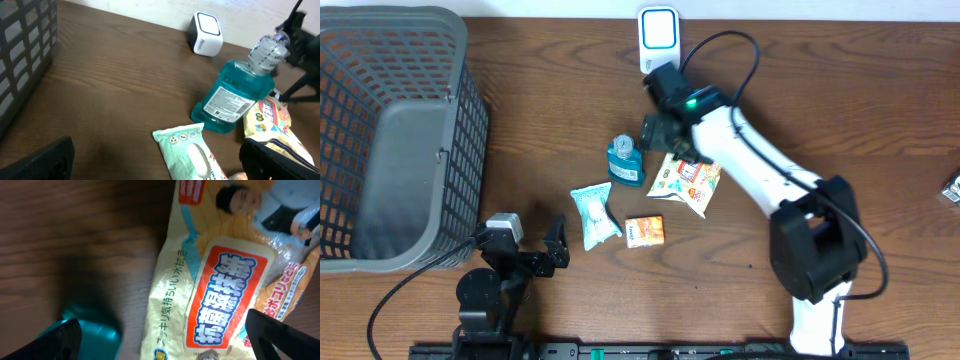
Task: Scan the item barcode
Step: 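Bring the right gripper back to the yellow snack bag, then grasp the yellow snack bag with the right gripper and lift it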
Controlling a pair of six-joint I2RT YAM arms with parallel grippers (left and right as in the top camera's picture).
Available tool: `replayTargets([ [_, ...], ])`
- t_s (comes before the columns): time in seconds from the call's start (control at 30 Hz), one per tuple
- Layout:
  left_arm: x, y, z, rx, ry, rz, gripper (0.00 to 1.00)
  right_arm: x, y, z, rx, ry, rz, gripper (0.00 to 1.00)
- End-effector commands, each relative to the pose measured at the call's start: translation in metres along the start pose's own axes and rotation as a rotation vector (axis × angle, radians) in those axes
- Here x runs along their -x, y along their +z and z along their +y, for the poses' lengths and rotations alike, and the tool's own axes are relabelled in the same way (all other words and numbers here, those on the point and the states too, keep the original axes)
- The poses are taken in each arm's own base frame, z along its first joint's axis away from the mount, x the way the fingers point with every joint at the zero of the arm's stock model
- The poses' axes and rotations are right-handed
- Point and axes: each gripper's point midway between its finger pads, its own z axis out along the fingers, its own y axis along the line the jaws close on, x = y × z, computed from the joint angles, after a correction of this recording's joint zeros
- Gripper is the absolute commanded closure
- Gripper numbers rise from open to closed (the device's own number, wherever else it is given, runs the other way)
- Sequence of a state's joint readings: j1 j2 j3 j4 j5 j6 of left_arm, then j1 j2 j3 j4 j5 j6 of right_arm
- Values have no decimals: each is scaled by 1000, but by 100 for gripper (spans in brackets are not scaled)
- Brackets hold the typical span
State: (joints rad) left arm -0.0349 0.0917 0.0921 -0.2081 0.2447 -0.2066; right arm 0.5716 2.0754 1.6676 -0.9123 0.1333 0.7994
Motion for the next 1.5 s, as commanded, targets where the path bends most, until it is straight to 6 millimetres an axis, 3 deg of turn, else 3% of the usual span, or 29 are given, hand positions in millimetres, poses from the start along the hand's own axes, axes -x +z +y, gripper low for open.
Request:
replayTargets([
  [0.0, -13, 2, 3, 8, -3, 34, 2, 11, 7, -10, -94, 66, -89, 1],
  [0.3, -13, 2, 3, 8, -3, 34, 2, 17, 39, -31, -180, 86, -86, 2],
  [0.5, -13, 2, 3, 8, -3, 34, 2, 10, 49, -26, -140, 69, -25, 6],
  [0.57, -13, 2, 3, 8, -3, 34, 2, 9, 48, -27, -141, 67, -24, 14],
  [0.63, -13, 2, 3, 8, -3, 34, 2, 5, 49, -32, -163, 40, -8, 27],
  [0.7, -13, 2, 3, 8, -3, 34, 2, 1, 47, -41, -208, 30, 5, 32],
  [0.9, -12, 2, 3, 8, -3, 34, 2, 8, 35, -90, -415, -186, 18, 31],
  [0.97, -13, 2, 3, 8, -3, 34, 2, 13, 34, -98, -434, -267, 33, 23],
  [1.07, -12, 2, 3, 8, -3, 34, 2, 21, 21, -103, -431, -363, 52, 19],
  [1.23, -13, 2, 3, 8, -3, 34, 2, 25, -4, -90, -356, -426, 61, 16],
  [1.47, -13, 2, 3, 8, -3, 34, 2, -21, -8, -35, -70, -430, 200, 15],
])
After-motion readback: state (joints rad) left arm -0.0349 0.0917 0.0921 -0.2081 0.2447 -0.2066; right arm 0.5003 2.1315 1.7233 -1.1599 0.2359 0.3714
